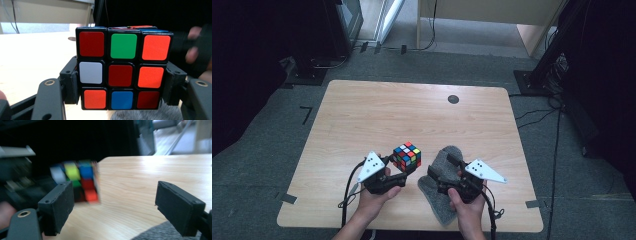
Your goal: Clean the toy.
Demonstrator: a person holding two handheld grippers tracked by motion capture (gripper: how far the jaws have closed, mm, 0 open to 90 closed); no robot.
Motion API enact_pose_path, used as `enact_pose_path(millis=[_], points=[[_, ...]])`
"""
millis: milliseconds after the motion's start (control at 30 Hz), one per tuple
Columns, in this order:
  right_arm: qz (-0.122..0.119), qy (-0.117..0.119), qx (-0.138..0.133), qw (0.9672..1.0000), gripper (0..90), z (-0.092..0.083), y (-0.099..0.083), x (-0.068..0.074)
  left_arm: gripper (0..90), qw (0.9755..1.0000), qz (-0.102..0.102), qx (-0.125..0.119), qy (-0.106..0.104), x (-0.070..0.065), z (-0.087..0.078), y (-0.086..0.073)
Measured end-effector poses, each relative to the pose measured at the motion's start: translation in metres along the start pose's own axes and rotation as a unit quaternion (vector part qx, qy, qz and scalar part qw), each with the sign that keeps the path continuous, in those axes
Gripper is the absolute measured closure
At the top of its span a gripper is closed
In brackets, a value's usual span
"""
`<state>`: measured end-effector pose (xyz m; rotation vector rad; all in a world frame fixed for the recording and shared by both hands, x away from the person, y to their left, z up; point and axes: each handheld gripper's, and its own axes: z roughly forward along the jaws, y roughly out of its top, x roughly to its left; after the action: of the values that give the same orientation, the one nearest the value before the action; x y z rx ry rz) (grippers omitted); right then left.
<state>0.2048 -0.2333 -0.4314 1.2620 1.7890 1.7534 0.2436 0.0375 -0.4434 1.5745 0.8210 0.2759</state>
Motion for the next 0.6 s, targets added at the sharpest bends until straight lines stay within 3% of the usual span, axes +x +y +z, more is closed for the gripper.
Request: enact_pose_path(millis=[100,200,367,600], points=[[-0.044,-0.022,-0.015,0.9987,18.2,0.012,-0.020,0.006,33.2,0.9997,-0.021,-0.013,-0.003,0.003,-0.005,0.008],[-0.071,-0.024,-0.044,0.9962,20.6,0.025,-0.038,0.016,33.2,0.9991,-0.035,-0.020,-0.009,0.001,-0.006,0.010],[-0.093,-0.025,-0.079,0.9922,17.6,0.038,-0.052,0.029,33.1,0.9977,-0.061,-0.019,-0.022,-0.003,-0.003,0.010],[-0.087,-0.021,-0.104,0.9906,15.2,0.042,-0.056,0.039,33.1,0.9956,-0.082,-0.018,-0.042,-0.012,0.000,0.009]])
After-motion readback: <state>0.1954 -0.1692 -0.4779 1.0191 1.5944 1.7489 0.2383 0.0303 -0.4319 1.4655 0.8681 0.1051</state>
